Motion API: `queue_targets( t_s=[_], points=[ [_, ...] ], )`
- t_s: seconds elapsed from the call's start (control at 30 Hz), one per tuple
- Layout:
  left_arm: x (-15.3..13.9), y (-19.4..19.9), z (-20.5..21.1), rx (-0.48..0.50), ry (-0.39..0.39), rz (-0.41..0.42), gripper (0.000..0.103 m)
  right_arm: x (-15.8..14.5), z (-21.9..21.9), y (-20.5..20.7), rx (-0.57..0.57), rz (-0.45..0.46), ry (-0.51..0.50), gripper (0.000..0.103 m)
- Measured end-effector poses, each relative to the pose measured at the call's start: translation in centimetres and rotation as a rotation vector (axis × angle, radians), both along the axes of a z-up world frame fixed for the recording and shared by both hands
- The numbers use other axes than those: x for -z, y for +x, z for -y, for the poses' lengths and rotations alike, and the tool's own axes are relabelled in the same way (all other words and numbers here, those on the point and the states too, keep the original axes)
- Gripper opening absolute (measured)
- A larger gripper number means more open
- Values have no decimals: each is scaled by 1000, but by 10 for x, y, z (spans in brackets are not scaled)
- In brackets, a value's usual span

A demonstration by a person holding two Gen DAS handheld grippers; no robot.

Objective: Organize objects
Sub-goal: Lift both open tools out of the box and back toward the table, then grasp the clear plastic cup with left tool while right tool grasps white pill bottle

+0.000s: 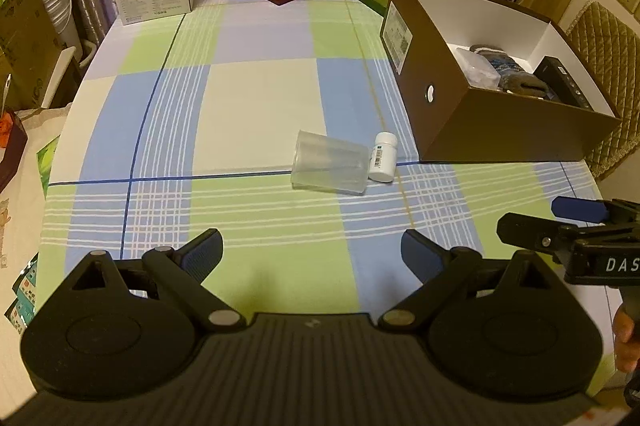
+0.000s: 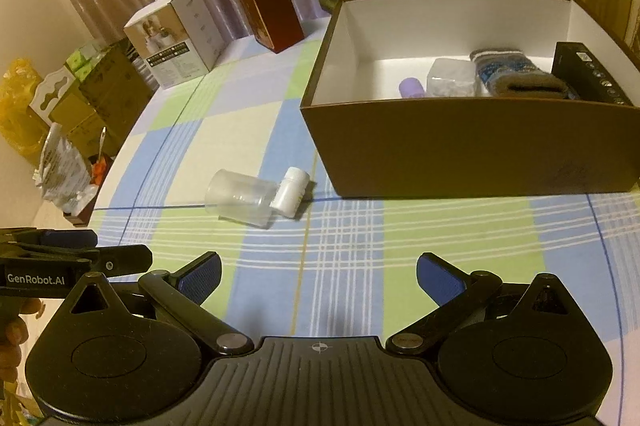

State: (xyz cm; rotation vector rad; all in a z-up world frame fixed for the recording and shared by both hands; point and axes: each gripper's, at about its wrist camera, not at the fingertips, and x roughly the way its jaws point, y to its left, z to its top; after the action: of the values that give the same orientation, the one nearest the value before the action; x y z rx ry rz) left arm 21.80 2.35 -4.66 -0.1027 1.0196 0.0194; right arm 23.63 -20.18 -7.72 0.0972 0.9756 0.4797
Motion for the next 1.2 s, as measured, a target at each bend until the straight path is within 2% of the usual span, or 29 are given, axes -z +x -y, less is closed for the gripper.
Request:
queue_targets(
  t_s=[0.67, 1.2],
  points=[
    [34, 41, -3, 75, -9, -9, 94, 25, -10, 24, 89, -29, -6, 101],
    [83, 94, 25, 160, 78, -38, 94, 48, 2, 48, 192, -74, -26, 101]
  ],
)
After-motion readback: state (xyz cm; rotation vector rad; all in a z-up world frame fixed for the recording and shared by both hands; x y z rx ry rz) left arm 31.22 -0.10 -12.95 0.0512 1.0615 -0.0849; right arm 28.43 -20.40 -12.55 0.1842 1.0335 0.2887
